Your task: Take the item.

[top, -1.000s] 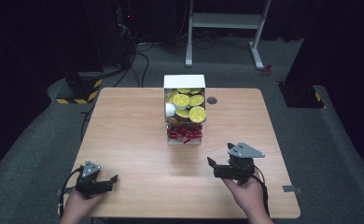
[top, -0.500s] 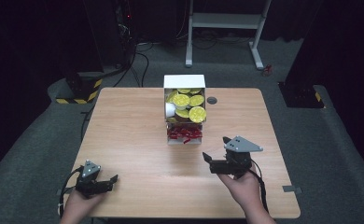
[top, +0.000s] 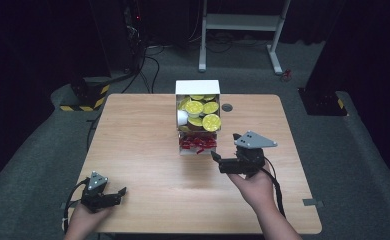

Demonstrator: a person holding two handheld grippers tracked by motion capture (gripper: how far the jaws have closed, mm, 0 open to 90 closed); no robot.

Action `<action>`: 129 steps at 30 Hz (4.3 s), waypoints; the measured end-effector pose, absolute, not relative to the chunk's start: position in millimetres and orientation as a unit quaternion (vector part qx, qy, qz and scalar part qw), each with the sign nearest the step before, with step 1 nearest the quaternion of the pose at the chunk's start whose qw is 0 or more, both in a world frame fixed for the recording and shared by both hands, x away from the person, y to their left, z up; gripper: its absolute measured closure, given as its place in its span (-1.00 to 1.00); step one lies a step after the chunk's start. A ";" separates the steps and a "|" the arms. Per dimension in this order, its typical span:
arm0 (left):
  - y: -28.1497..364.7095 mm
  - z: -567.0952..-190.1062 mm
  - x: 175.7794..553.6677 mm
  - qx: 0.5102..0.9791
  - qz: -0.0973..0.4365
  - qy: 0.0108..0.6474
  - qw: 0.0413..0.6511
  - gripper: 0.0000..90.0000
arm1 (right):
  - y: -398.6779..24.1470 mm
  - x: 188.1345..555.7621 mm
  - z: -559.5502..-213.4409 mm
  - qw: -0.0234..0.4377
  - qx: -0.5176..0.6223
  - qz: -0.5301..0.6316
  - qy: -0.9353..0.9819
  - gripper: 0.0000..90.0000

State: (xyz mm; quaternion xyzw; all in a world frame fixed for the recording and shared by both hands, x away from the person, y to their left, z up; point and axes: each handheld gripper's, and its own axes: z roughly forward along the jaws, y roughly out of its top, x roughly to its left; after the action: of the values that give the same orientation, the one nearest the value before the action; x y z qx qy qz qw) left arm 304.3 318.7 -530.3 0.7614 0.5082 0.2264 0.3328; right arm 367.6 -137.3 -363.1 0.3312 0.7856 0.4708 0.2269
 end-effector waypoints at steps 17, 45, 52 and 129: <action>319.2 -530.4 304.7 0.763 0.226 0.506 0.334 -0.64 | -114.1 383.6 -340.3 0.236 0.313 0.487 0.780 -0.68; 319.4 -530.3 304.7 0.764 0.226 0.504 0.333 -0.64 | -70.5 428.3 -329.4 0.230 0.323 0.492 0.775 -0.67; 319.5 -530.3 304.7 0.764 0.226 0.504 0.333 -0.65 | -66.6 439.2 -329.4 0.221 0.328 0.491 0.776 -0.62; 319.5 -530.4 304.7 0.764 0.226 0.503 0.334 -0.64 | -84.6 430.1 -319.1 0.247 0.337 0.500 0.758 -0.15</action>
State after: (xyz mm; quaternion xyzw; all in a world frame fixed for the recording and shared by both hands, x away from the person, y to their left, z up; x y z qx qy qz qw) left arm 304.7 319.5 -530.4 0.7643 0.5033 0.2263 0.3337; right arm 430.1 -84.6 -319.1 0.3370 0.7582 0.5003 0.2474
